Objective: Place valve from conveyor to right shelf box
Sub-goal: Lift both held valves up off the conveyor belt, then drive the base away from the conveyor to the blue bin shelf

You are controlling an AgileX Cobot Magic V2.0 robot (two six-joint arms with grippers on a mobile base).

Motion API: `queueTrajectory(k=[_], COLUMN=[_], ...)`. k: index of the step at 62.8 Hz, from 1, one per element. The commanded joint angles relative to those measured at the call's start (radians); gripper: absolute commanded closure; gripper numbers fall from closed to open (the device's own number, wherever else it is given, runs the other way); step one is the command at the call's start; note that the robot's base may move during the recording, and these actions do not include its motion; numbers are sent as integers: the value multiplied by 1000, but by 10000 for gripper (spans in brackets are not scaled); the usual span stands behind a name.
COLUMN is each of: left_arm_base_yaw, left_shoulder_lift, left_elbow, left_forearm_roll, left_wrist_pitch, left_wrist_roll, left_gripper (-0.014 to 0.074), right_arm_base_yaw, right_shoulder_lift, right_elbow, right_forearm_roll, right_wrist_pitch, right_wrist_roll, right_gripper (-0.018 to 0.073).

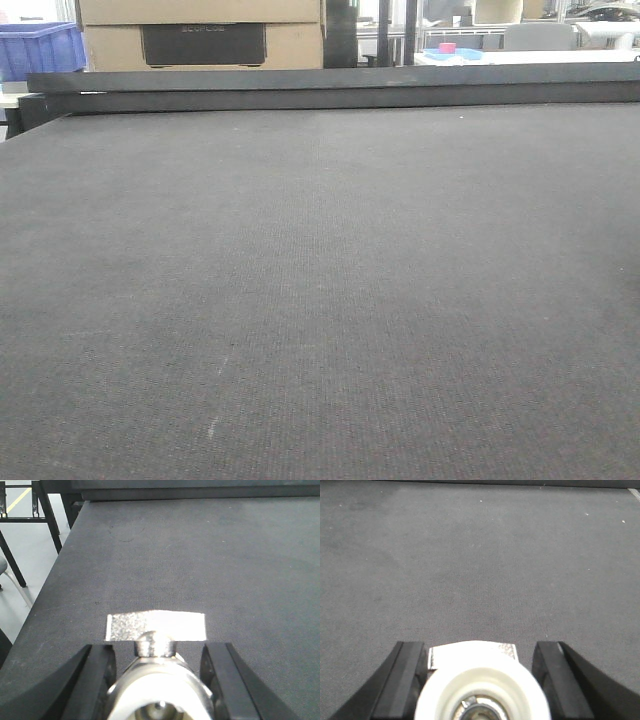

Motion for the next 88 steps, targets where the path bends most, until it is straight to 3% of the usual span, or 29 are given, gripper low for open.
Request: queueTrajectory(k=[1, 88], left_arm_base_yaw=[4, 4], left_shoulder_lift=[-11, -11], left_elbow=[-6, -6], left_forearm_roll=[-2, -2], left_wrist_pitch=[-52, -52], left_wrist_roll=[6, 6], left_gripper=[708, 708], right_arm_base_yaw=[1, 1], right_shoulder_lift=[-11, -11], right_elbow=[-9, -9], right_forearm_roll=[-3, -3], right_wrist_pitch=[-72, -72], right_wrist_roll=[-1, -1], right_gripper=[725, 725])
